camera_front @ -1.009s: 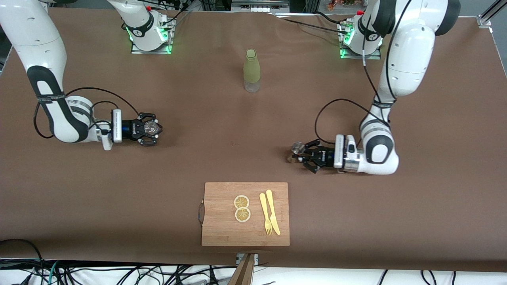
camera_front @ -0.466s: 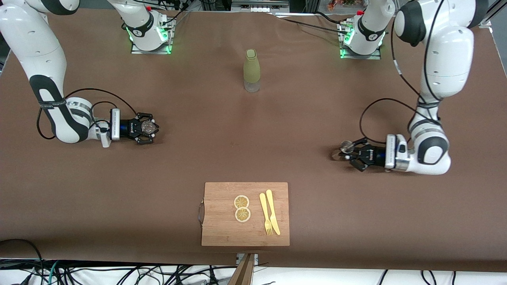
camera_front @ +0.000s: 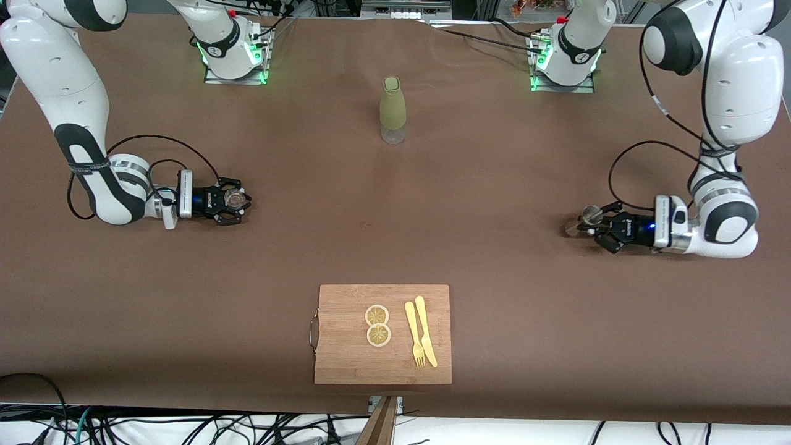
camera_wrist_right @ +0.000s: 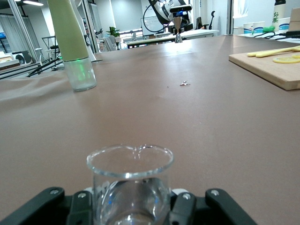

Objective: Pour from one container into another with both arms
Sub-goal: 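Set down the jigger with the left gripper while the right gripper sets down the cup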

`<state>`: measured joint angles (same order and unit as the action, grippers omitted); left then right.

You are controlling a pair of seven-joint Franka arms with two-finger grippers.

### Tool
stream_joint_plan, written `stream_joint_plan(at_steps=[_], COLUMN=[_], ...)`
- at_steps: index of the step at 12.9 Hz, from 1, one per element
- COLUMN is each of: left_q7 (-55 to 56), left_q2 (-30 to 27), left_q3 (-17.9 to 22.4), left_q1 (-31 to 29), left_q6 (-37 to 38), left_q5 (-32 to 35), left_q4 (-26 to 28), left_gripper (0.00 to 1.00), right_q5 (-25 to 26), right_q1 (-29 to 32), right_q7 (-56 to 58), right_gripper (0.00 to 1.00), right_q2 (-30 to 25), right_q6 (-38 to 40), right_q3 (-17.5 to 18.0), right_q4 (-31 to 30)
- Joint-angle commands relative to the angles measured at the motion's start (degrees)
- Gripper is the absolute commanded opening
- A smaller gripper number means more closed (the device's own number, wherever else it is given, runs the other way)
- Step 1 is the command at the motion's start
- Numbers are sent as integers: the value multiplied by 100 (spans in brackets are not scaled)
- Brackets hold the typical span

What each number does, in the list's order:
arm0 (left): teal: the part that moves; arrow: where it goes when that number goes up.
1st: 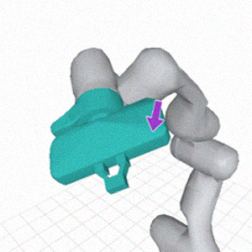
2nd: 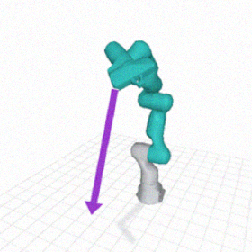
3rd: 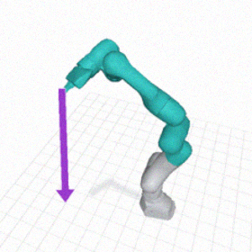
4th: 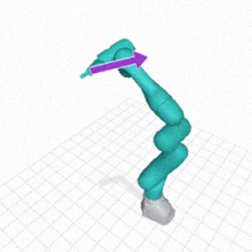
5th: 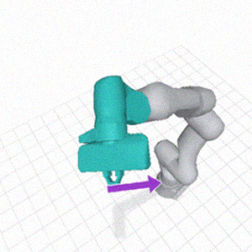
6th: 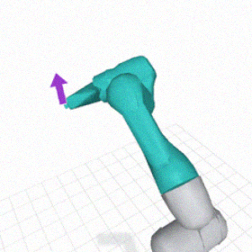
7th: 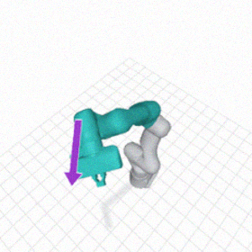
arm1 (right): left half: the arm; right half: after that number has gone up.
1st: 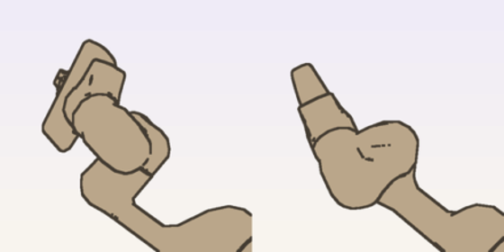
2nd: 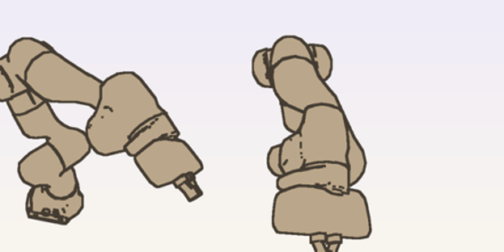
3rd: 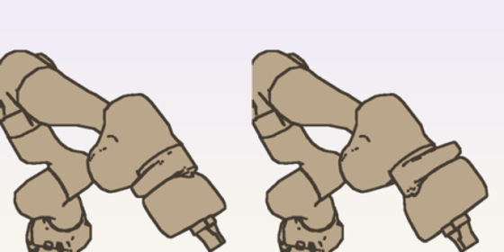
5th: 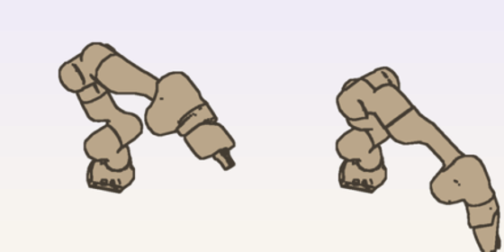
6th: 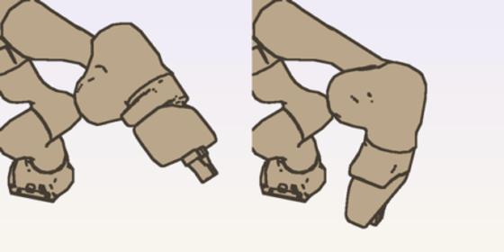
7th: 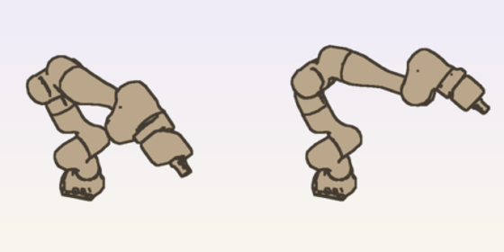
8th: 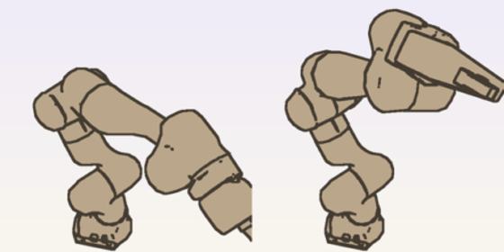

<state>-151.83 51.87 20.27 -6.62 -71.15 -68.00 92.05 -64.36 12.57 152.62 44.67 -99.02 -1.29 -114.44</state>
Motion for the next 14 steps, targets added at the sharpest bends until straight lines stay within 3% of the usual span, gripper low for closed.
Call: stream_joint_plan(at_steps=[1,2,3,4,9,14], left_q7=[-618,-777,-918,-1058,-1622,-1851], left_q2=[-133,-124,-89,-46,183,464], left_q3=[108,126,126,126,126,126], left_q1=[-234,-339,-427,-498,-753,-744], left_q6=[224,233,286,347,357,312], left_q5=[348,453,515,586,657,604], left_q4=[182,182,182,173,129,50], left_gripper=[0,0,0,0,0,0], right_q5=[108,142,195,204,476,810], right_q1=[18,9,0,0,27,62], right_q7=[136,127,66,57,39,4], right_gripper=[22,36,63,97,99,99], right_q2=[112,112,86,69,-19,-326], right_q6=[-82,-91,-91,-91,-82,-82], right_q3=[41,41,41,41,24,-345], right_q4=[88,88,88,88,106,106])
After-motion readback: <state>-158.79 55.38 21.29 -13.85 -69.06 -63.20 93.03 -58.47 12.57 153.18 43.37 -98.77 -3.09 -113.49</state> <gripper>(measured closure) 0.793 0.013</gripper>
